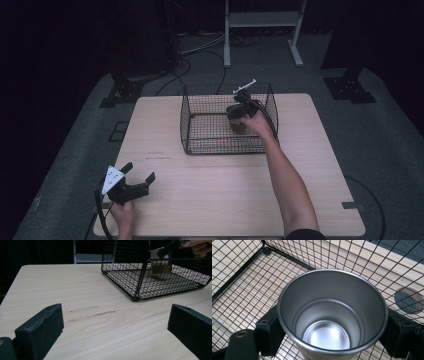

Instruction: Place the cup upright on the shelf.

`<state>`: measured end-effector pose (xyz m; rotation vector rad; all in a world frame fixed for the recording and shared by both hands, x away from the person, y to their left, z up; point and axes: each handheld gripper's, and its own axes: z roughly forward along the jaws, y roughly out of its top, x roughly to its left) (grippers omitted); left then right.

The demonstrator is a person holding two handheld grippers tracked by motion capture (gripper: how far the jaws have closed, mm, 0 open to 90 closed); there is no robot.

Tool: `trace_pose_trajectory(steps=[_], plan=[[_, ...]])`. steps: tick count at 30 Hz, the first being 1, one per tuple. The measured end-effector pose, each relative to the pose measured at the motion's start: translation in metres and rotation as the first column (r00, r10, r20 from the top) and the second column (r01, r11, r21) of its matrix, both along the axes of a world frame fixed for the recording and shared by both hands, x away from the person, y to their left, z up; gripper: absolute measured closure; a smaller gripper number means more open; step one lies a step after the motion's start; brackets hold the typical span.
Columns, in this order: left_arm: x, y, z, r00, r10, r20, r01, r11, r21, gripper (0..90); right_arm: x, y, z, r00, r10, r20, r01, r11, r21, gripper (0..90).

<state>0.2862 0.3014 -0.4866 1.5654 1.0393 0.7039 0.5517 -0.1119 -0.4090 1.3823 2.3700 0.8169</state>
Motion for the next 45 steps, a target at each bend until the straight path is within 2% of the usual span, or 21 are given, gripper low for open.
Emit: trace_pose_trajectory(steps=[2, 3, 4, 11, 18, 32, 45], plan=[[0.0, 0.0, 0.0, 1.0, 0.0, 0.0, 0.0, 1.0, 0.0, 0.0, -0.0005, 0.0015, -0.0008, 1.0, 0.003, 0.008, -0.003, 1.0, -0.015, 17.7], [0.0001, -0.0001, 0.0, 1.0, 0.0, 0.0, 0.0, 1.0, 0.0, 0.0, -0.0013, 0.0036, -0.0016, 0.9995, 0.015, 0.027, -0.014, 0.999, -0.043, 17.4], [0.0001, -0.0001, 0.0, 1.0, 0.0, 0.0, 0.0, 1.0, 0.0, 0.0, -0.0016, 0.0052, -0.0021, 0.9995, 0.02, 0.025, -0.019, 0.999, -0.051, 17.3], [-0.0001, 0.0001, 0.0, 1.0, 0.001, 0.0, -0.001, 1.0, 0.001, 0.0, -0.0017, 0.009, -0.0053, 0.9992, 0.037, 0.013, -0.036, 0.997, -0.063, 17.1], [0.0, -0.0001, 0.0, 1.0, 0.0, 0.0, 0.0, 1.0, 0.0, 0.0, -0.0025, 0.0064, -0.0035, 0.9995, 0.031, 0.001, -0.031, 0.998, -0.056, 14.4], [0.0, -0.0004, -0.0001, 1.0, 0.003, 0.0, -0.003, 1.0, 0.001, 0.0, -0.0066, 0.0063, -0.0018, 0.9983, 0.053, -0.025, -0.055, 0.995, -0.081, 13.1], [0.0008, -0.0003, -0.0001, 1.0, 0.007, 0.0, -0.007, 1.0, 0.002, 0.0, -0.0063, 0.005, 0.002, 0.9984, 0.053, -0.022, -0.054, 0.997, -0.061, 10.5]])
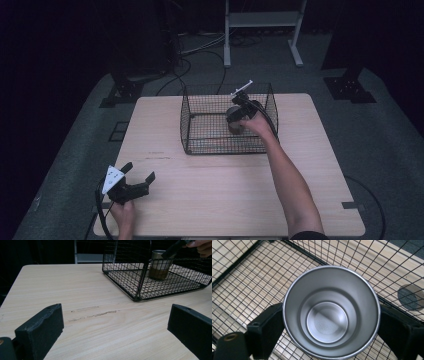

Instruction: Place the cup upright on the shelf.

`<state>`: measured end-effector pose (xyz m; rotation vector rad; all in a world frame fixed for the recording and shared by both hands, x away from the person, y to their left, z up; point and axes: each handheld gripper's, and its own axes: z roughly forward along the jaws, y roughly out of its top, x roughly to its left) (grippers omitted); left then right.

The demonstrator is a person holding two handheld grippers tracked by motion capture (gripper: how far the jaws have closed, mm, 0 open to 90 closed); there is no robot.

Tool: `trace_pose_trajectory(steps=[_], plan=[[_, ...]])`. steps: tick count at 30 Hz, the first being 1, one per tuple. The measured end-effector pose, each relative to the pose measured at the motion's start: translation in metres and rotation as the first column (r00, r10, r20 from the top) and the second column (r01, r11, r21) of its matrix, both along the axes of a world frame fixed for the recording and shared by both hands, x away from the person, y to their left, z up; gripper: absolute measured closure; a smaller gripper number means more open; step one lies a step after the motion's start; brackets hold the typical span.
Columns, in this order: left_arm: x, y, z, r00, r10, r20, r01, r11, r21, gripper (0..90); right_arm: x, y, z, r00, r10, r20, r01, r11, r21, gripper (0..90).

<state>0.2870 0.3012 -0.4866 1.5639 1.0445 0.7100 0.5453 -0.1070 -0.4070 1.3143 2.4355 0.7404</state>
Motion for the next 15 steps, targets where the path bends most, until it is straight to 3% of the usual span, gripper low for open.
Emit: trace_pose_trajectory(steps=[6, 15], plan=[[0.0, 0.0, 0.0, 1.0, -0.001, 0.0, 0.001, 1.0, -0.002, 0.0, -0.001, -0.002, 0.005, 0.9998, -0.011, 0.018, 0.01, 1.0, 0.027, 8.1], [0.0, 0.0, 0.0, 1.0, -0.004, 0.0, 0.004, 1.0, -0.002, 0.0, -0.01, -0.011, 0.025, 0.998, -0.026, 0.058, 0.021, 0.996, 0.081, 7.8]])
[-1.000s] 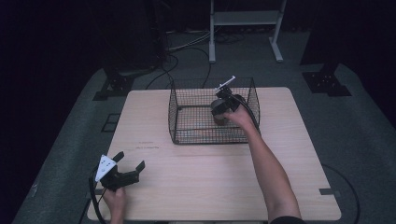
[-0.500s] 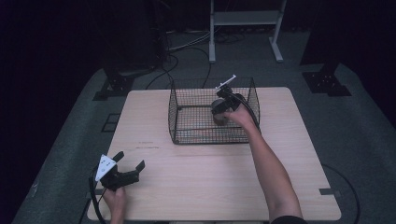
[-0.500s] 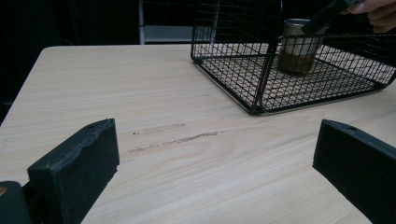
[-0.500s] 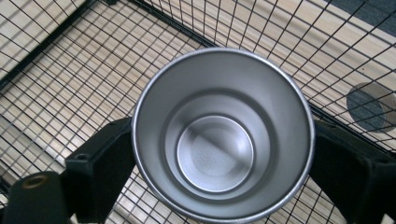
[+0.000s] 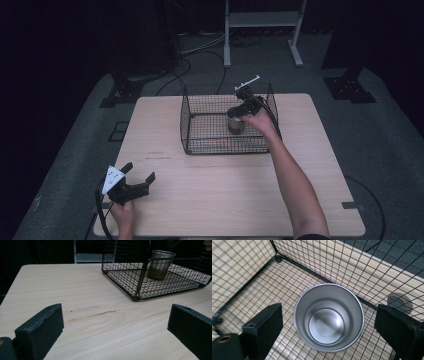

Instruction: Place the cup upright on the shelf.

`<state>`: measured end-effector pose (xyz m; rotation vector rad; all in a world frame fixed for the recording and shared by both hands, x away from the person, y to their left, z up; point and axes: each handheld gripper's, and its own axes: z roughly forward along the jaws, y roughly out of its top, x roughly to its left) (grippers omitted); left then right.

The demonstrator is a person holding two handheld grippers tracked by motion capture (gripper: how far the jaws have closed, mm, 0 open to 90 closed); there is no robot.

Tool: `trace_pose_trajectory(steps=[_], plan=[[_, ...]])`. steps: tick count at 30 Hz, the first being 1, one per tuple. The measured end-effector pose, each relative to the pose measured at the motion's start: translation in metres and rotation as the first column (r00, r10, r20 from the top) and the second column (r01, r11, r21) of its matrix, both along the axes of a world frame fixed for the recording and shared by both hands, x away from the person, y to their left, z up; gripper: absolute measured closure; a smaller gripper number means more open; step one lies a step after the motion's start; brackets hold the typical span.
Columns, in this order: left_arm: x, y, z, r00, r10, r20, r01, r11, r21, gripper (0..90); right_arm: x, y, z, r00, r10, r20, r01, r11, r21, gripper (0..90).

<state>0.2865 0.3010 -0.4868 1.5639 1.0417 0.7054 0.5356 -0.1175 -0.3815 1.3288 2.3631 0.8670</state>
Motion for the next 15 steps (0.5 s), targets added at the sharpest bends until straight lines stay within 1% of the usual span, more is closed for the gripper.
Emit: trace_pose_trajectory(steps=[1, 2, 3, 5, 6, 7, 8, 9, 10, 11, 13, 14, 15], plan=[[0.0, 0.0, 0.0, 1.0, 0.0, 0.002, 0.0, 1.0, -0.001, 0.0, -0.002, -0.001, 0.002, 1.0, 0.001, 0.0, -0.001, 1.0, 0.01, 7.8], [0.0, 0.0, 0.0, 1.0, -0.002, 0.002, 0.002, 1.0, 0.002, 0.0, -0.007, -0.001, 0.007, 0.9999, 0.007, 0.01, -0.007, 1.0, 0.018, 7.8], [0.0, 0.0, 0.0, 1.0, -0.002, 0.001, 0.002, 1.0, 0.002, 0.0, -0.007, -0.001, 0.007, 0.9999, 0.007, 0.01, -0.007, 1.0, 0.018, 7.8], [0.0, 0.0, 0.0, 1.0, -0.002, 0.003, 0.002, 1.0, 0.001, 0.0, -0.013, -0.002, 0.013, 0.9996, 0.017, 0.022, -0.018, 1.0, 0.024, 7.9], [0.0, 0.0, 0.0, 1.0, -0.001, 0.0, 0.001, 1.0, 0.001, 0.0, -0.018, -0.002, 0.018, 0.9992, 0.03, 0.026, -0.031, 0.999, 0.031, 7.9], [0.0, 0.0, 0.0, 1.0, -0.001, 0.0, 0.001, 1.0, 0.001, 0.0, -0.018, -0.002, 0.018, 0.9992, 0.03, 0.026, -0.031, 0.999, 0.031, 7.9], [0.0, 0.0, 0.0, 1.0, -0.002, -0.001, 0.002, 1.0, 0.002, 0.0, -0.023, -0.004, 0.022, 0.9985, 0.038, 0.04, -0.039, 0.998, 0.047, 7.9], [0.0, 0.0, 0.0, 1.0, -0.002, 0.001, 0.002, 1.0, 0.002, 0.0, -0.023, -0.004, 0.022, 0.9985, 0.038, 0.04, -0.039, 0.998, 0.047, 7.9], [0.0, 0.0, 0.0, 1.0, -0.003, 0.0, 0.003, 1.0, 0.003, 0.0, -0.029, -0.007, 0.026, 0.9975, 0.051, 0.05, -0.054, 0.996, 0.067, 7.9], [0.0, 0.0, 0.0, 1.0, -0.004, -0.001, 0.004, 1.0, 0.005, 0.0, -0.029, -0.007, 0.026, 0.9975, 0.051, 0.05, -0.054, 0.996, 0.067, 7.9], [-0.001, 0.0, 0.0, 1.0, -0.004, -0.002, 0.004, 1.0, 0.007, 0.0, -0.035, -0.01, 0.029, 0.9965, 0.061, 0.057, -0.065, 0.995, 0.081, 7.9], [-0.001, 0.0, 0.0, 1.0, -0.004, -0.001, 0.004, 1.0, 0.007, 0.0, -0.041, -0.013, 0.031, 0.996, 0.069, 0.056, -0.074, 0.993, 0.09, 7.9], [0.0, 0.0, 0.0, 1.0, -0.004, -0.001, 0.004, 1.0, 0.008, 0.0, -0.041, -0.013, 0.031, 0.996, 0.069, 0.056, -0.074, 0.993, 0.09, 7.9]])
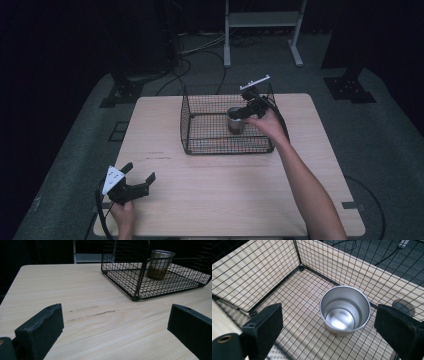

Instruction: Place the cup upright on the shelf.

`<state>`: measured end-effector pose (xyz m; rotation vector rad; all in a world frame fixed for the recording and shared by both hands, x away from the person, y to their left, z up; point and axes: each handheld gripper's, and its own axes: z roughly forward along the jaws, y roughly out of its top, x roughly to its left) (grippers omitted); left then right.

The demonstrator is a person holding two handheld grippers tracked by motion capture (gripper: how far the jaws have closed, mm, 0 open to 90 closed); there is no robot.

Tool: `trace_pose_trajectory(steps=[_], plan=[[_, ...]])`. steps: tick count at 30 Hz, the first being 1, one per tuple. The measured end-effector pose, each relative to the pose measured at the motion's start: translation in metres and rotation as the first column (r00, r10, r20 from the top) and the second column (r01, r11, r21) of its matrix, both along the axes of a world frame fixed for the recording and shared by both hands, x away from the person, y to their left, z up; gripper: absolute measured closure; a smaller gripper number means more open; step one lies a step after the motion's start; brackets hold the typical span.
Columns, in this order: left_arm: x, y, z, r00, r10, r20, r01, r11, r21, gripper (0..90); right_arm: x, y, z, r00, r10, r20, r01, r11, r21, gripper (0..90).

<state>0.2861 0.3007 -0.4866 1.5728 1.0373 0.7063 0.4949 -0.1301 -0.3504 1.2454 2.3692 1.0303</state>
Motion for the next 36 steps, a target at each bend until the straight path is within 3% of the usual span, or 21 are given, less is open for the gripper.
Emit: trace_pose_trajectory(steps=[20, 24, 36], plan=[[0.001, -0.001, 0.0, 1.0, -0.002, 0.0, 0.002, 1.0, 0.005, 0.0, -0.045, -0.026, 0.011, 0.9963, 0.066, 0.055, -0.069, 0.995, 0.066, 8.2], [0.001, -0.001, 0.0, 1.0, -0.002, 0.001, 0.002, 1.0, 0.007, 0.0, -0.055, -0.031, 0.013, 0.9948, 0.065, 0.079, -0.07, 0.996, 0.063, 8.2], [0.001, -0.002, 0.0, 1.0, -0.003, 0.002, 0.003, 0.9999, 0.014, 0.0, -0.08, -0.043, 0.01, 0.9914, 0.09, 0.095, -0.097, 0.993, 0.066, 8.2]])
